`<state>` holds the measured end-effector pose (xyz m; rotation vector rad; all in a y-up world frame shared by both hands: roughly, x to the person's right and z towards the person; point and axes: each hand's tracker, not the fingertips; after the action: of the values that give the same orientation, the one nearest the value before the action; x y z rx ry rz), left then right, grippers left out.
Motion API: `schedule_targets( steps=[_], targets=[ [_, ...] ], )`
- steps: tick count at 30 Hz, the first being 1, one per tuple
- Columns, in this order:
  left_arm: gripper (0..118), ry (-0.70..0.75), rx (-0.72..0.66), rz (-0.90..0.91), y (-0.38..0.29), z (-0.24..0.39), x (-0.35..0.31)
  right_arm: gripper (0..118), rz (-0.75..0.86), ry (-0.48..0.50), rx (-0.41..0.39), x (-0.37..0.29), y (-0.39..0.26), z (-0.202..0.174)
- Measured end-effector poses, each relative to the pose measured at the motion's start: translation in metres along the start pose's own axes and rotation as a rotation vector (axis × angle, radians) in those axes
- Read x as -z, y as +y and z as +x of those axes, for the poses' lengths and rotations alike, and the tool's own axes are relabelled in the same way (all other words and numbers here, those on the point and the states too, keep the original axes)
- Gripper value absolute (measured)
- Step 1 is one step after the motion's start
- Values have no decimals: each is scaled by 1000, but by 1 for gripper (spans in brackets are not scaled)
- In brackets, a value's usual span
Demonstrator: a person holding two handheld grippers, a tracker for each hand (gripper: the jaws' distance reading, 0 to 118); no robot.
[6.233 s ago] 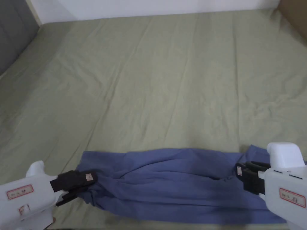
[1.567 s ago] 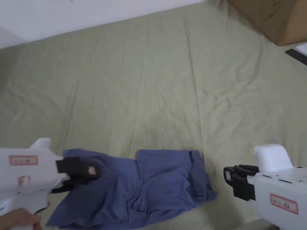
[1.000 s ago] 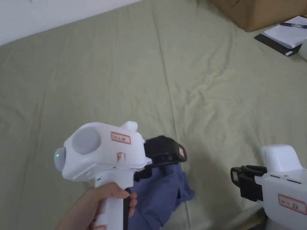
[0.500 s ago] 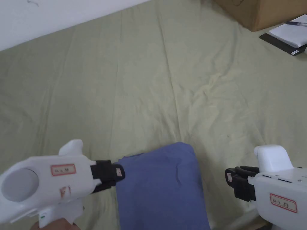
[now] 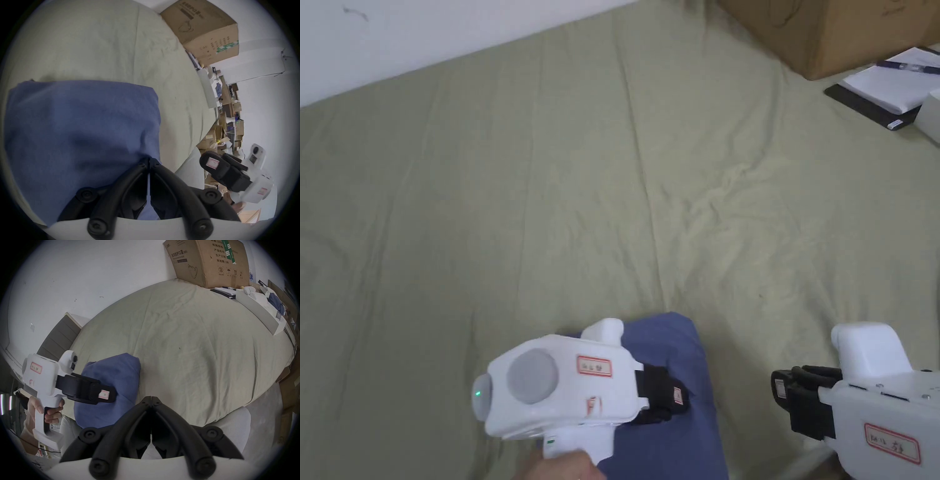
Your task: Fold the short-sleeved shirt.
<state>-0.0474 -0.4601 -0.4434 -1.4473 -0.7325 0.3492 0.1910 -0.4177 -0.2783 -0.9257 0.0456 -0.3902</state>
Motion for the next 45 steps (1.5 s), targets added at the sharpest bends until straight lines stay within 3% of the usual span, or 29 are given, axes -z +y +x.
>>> schedule_targets(
  steps=[7, 11, 12, 15, 16, 17, 23, 28, 33, 35, 36, 37, 38, 39, 41, 43, 45],
  targets=[
    [3, -82, 36, 38, 1, 6, -19, 0, -10, 13, -24, 2, 6, -14],
    [3, -156, -31, 188, -11, -30, -87, 0, -27, 91, -109, 18, 18, -45],
    [9, -143, -50, 212, -16, -46, -105, 0, -35, 124, -136, 25, 22, -56],
    [88, -137, -123, 241, -31, -92, -145, 0, -72, 172, -244, 53, 28, -89],
    [109, -116, -161, 240, -35, -106, -153, 0, -81, 166, -292, 63, 28, -99],
    [111, -95, -202, 244, -40, -119, -160, 0, -104, 144, -333, 74, 29, -108],
    [111, -251, -380, 241, -53, -183, -157, 0, -197, 82, -415, 115, 17, -117],
    [111, -318, -258, 109, -31, -186, -101, 0, -214, 121, -333, 111, 26, -106],
    [111, -472, -179, 54, 2, -174, -63, 0, -211, 95, -334, 111, 23, -113],
    [110, -470, -194, 28, 10, -171, -57, 0, -206, 78, -337, 109, 22, -117],
    [104, -475, -169, 16, 11, -170, -57, 0, -198, 65, -338, 106, 22, -120],
    [74, -451, -139, 21, 12, -169, -59, 0, -186, 58, -341, 103, 22, -122],
    [31, -383, -125, 46, 12, -169, -59, 0, -171, 47, -345, 100, 23, -124],
    [19, -293, -153, 44, 13, -174, -54, 0, -158, 31, -344, 97, 24, -126],
    [19, -444, -237, 17, 8, -188, -53, 0, -128, 33, -313, 88, 28, -129],
    [19, -436, -234, 55, 1, -190, -70, 0, -77, 53, -273, 74, 35, -135],
    [19, -376, -165, 108, -2, -198, -100, 0, -25, 59, -284, 58, 39, -146]
  ],
)
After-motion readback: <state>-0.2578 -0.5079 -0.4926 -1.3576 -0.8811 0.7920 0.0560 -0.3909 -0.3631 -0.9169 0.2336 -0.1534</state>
